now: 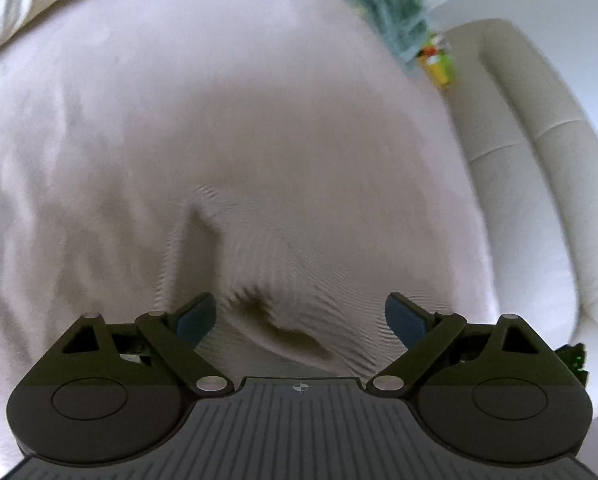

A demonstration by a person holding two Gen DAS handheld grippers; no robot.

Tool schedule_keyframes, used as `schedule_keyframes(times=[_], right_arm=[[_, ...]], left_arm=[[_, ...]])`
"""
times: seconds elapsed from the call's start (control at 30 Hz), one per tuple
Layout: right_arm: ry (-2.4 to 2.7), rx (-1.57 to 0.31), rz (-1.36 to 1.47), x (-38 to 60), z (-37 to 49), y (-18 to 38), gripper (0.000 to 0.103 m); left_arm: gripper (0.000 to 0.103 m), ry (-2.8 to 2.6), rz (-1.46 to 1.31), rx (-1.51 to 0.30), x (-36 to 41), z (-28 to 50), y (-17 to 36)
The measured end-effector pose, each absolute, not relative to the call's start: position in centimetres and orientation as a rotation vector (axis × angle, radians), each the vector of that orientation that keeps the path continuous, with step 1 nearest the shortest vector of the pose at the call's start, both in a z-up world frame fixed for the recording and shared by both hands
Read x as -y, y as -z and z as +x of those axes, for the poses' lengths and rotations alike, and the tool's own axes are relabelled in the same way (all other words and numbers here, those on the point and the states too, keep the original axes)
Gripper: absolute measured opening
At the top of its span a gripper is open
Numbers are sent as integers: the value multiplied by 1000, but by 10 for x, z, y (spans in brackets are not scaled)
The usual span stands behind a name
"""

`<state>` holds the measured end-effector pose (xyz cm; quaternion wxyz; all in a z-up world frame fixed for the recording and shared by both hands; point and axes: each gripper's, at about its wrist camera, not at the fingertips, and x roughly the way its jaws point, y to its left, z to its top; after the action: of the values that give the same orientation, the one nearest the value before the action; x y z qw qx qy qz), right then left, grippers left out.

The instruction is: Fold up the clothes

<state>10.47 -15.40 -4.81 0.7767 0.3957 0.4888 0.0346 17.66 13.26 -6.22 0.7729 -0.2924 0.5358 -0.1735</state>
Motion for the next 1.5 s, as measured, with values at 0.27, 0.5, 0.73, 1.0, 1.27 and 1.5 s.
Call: schedule_keyframes(times=[0.27,0.5,0.73,1.0,1.27,1.5], right_arm=[[-35,-1013,902,157,109,64,82],[-57,-989,811,148,134,66,75],[-56,-950,804,145,151,67,63],[-103,-957,807,138,130,55,33],[-180,-948,774,135,68,28,27],[-147,-991,694,139,23,29,53]], left_arm=[[95,383,-731,-1166,-151,167,82],[93,459,-626,-1099,-146,179,64],[71,424,-518,-1164,-133,192,80],[47,438,-421,-1144,-141,163,58],[40,433,-426,-1072,-146,114,30],[64,270,-391,-1088,-163,69,38]])
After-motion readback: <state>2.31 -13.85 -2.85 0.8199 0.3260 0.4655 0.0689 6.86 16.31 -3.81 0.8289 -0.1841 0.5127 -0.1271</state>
